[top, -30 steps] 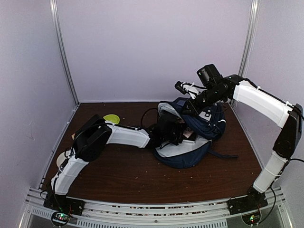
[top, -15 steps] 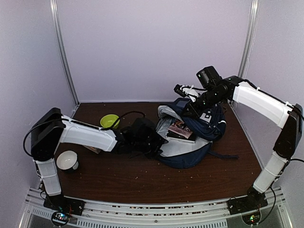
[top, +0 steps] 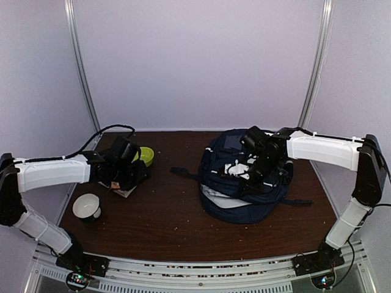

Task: Pack the student bag
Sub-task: Place the largest pocket of the student bag.

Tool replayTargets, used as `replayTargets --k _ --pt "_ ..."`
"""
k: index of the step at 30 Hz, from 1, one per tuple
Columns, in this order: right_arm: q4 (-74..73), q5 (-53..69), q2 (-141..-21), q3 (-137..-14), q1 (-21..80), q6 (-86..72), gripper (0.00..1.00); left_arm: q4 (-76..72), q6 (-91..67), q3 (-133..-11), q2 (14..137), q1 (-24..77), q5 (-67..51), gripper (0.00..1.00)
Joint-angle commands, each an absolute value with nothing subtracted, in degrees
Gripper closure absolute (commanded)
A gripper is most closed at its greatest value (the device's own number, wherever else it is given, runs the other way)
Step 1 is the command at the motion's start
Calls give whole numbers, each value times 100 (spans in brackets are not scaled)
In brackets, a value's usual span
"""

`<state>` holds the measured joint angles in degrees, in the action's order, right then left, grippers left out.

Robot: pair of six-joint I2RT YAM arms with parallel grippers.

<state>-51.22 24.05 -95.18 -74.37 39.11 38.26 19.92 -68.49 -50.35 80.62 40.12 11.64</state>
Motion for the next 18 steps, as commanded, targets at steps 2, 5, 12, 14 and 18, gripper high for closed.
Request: replayTargets --k 2,5,12,14,18 --pt "-5120 2307 -9396 -7070 4268 4164 81 2851 -5423 -5356 7750 2776 1355 39" --pt "-5120 2371 -9145 -6948 4300 4141 69 2749 -5139 -5384 7762 2089 1269 39" --pt "-5638 2691 -8579 -7140 4298 4049 58 2312 -4852 -5885 8737 522 142 37" --pt "-5712 2907 -8451 -7202 4298 3995 57 2387 -4656 -6277 9163 284 74 36" --pt "-5727 3111 -8241 -7194 4300 3940 56 2875 -4138 -7313 10027 -18 433 36"
